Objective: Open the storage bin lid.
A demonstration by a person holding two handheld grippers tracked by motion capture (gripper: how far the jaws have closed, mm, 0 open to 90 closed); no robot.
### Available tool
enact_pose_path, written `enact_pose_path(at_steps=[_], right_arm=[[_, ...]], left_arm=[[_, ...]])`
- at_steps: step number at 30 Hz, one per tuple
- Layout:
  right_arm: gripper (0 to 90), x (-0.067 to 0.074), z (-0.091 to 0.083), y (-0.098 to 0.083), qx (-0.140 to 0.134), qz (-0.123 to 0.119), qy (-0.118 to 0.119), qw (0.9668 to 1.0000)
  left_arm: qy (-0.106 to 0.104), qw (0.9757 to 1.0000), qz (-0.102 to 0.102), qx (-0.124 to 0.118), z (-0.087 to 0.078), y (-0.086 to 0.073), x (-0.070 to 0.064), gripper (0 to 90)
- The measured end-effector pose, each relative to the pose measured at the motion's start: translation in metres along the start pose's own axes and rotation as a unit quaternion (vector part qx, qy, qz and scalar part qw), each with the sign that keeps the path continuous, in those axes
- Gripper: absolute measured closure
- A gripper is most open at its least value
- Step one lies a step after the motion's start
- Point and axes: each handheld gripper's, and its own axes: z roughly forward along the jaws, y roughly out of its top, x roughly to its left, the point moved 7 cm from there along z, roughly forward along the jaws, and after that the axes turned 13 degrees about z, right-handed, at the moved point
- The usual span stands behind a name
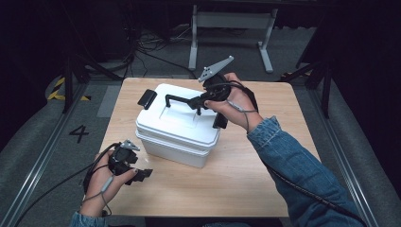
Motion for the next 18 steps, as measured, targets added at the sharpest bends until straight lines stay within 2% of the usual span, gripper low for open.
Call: enact_pose_path(at_steps=[7,10,18], right_arm=[[85.0,-0.006,-0.019,-0.004,-0.011,0.008,-0.003,0.9999],[85.0,-0.011,-0.035,-0.009,-0.021,0.009,-0.01,0.9997],[85.0,-0.02,-0.063,-0.021,-0.033,0.015,-0.022,0.9991]], left_arm=[[-0.001,1.0,0.0,0.004,0.002,0.001,0.001,24.7],[-0.001,1.0,0.002,0.005,0.002,0.001,0.001,24.7],[-0.003,1.0,0.0,0.007,0.004,0.001,0.001,24.4]])
